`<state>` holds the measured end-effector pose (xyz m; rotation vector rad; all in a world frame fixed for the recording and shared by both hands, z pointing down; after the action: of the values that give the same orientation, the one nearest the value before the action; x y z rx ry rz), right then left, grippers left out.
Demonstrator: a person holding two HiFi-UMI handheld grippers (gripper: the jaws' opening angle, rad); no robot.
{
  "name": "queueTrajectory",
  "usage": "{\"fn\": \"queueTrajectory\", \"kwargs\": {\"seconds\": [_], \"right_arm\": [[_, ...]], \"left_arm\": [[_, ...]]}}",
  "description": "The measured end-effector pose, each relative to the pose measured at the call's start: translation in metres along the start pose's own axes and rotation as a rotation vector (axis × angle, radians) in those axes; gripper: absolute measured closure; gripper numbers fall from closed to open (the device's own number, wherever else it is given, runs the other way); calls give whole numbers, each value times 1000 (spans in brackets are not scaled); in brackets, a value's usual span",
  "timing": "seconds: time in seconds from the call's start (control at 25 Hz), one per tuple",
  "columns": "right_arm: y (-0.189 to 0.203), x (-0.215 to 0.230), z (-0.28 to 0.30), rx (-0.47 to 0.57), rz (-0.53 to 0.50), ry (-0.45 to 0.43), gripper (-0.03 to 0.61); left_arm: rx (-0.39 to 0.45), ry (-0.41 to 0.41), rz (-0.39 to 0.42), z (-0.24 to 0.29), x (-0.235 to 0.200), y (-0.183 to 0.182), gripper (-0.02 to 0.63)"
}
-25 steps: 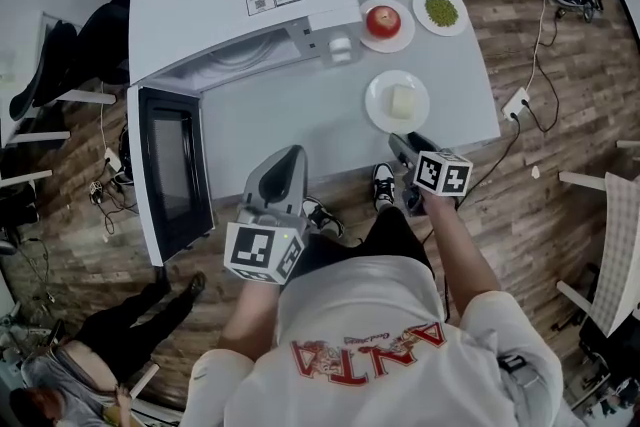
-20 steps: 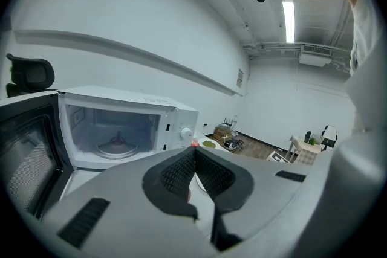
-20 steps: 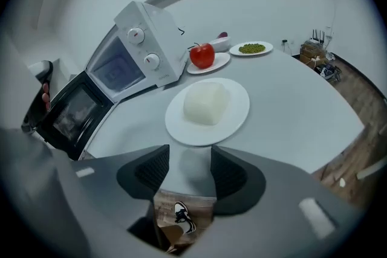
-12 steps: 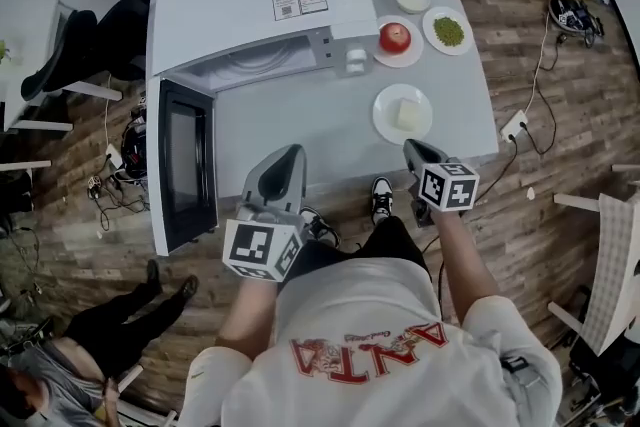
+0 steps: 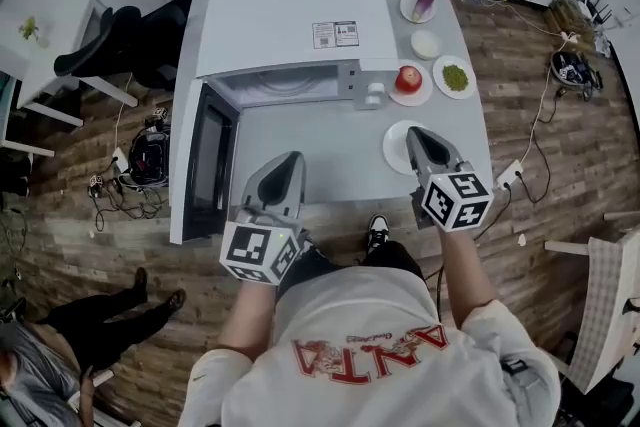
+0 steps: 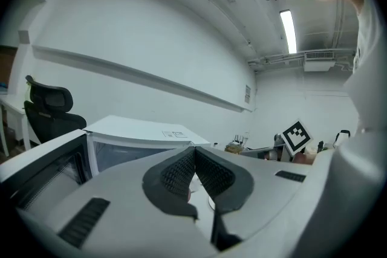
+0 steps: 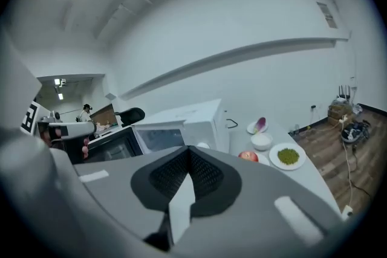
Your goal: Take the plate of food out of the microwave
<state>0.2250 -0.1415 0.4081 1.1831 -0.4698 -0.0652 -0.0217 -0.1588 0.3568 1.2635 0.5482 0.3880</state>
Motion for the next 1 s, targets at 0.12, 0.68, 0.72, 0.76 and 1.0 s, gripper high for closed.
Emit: {"fn": "queueTrajectory", "kwargs": {"seconds": [0.12, 0.68, 0.72, 0.76, 1.0], "right_arm": [[-33, -17, -3, 69, -34, -44, 577], [-110, -61, -24, 210, -181, -150, 577], [-109, -62, -23, 207, -179, -155, 577], [-108, -62, -22, 203, -177, -160, 577], [-104, -61, -22, 192, -167, -179, 577]], "left_arm": [[35, -23, 11, -7, -6, -16, 604], [135, -106, 64, -31, -13, -63, 604], [134, -108, 63, -31, -13, -63, 604], [133, -110, 63, -31, -13, -63, 604], [129, -113, 62, -30, -11, -62, 604]]}}
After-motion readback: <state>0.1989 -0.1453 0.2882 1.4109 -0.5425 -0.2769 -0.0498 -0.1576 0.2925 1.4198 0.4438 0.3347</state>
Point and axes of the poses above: the fingertips, and each gripper's own axes: z forward along the fingers, x to its right, y out of its underside, the point moved 4 cm from there along -z, backward along the fingers, and after that the axes turned 9 degrees about -y, right-handed, at the moved point
